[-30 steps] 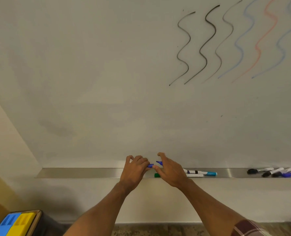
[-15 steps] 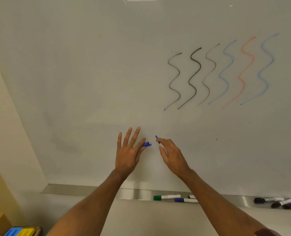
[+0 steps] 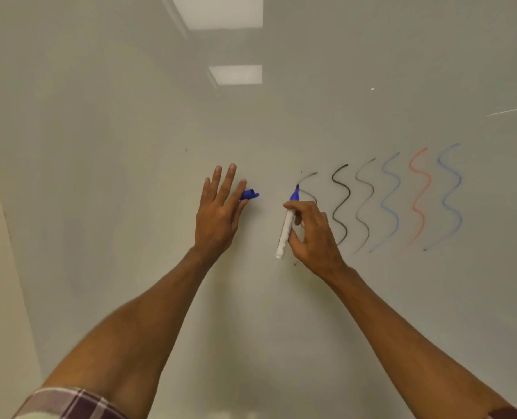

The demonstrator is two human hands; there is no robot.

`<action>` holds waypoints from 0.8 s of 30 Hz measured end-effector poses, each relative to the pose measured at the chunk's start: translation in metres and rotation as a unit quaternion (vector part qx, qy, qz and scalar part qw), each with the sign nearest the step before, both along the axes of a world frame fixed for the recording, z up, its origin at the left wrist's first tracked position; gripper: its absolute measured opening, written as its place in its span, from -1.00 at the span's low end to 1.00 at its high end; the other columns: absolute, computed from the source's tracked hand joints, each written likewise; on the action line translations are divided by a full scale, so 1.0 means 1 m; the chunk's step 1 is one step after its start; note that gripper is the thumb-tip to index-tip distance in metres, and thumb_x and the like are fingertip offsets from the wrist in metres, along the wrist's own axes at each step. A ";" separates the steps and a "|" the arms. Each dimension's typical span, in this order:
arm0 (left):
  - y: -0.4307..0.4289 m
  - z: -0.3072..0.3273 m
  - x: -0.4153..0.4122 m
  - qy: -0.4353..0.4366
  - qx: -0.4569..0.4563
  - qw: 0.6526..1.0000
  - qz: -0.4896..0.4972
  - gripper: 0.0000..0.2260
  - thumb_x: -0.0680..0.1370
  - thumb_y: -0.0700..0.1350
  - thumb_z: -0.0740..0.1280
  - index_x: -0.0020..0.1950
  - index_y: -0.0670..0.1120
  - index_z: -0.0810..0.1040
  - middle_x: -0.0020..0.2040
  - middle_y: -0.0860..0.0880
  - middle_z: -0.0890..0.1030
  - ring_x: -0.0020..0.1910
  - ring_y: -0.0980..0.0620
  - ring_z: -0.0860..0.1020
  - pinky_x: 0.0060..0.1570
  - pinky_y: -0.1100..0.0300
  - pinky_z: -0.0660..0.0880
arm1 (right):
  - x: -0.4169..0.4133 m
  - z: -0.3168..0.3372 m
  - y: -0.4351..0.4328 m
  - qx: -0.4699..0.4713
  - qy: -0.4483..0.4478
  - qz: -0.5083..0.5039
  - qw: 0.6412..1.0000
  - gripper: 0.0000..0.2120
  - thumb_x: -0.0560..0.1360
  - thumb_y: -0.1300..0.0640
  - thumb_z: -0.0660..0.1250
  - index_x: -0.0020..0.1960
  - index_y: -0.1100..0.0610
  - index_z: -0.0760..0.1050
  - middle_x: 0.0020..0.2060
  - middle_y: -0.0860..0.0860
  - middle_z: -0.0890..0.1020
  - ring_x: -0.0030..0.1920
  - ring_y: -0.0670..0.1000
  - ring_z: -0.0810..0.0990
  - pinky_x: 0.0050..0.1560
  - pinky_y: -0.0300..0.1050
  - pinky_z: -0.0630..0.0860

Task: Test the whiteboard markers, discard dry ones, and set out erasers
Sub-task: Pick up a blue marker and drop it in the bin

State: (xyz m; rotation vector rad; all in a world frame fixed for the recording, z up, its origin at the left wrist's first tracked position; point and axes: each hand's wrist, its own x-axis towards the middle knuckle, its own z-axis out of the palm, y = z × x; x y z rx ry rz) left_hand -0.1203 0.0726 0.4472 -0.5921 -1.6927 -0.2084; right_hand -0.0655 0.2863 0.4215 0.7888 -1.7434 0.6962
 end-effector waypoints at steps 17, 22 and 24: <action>-0.003 0.001 -0.041 0.062 0.014 0.997 -0.044 -0.59 0.64 -0.11 0.23 0.49 -0.13 0.33 0.51 -0.19 0.29 0.52 -0.26 0.15 0.51 -0.17 0.05 | -0.035 0.020 -0.015 -0.140 0.013 -0.078 0.987 -0.73 0.52 0.03 0.27 0.15 0.15 0.43 -0.20 0.05 0.58 -0.32 0.04 0.53 -0.35 -0.06 0.54; -0.002 0.001 -0.042 0.069 0.013 0.997 -0.043 -0.60 0.65 -0.07 0.20 0.48 -0.12 0.33 0.51 -0.18 0.28 0.53 -0.25 0.15 0.52 -0.12 0.03 | -0.046 0.012 -0.022 -0.115 0.062 -0.076 0.989 -0.74 0.53 0.05 0.23 0.03 0.25 0.50 -0.29 0.07 0.54 -0.36 -0.06 0.48 -0.30 -0.25 0.46; -0.002 0.001 -0.042 0.070 0.012 0.997 -0.041 -0.60 0.65 -0.06 0.19 0.48 -0.12 0.34 0.51 -0.18 0.28 0.52 -0.25 0.15 0.52 -0.11 0.03 | -0.048 0.001 -0.025 -0.057 0.079 -0.084 0.992 -0.69 0.51 0.05 0.25 0.04 0.30 0.52 -0.28 0.10 0.56 -0.33 -0.11 0.47 -0.27 -0.28 0.46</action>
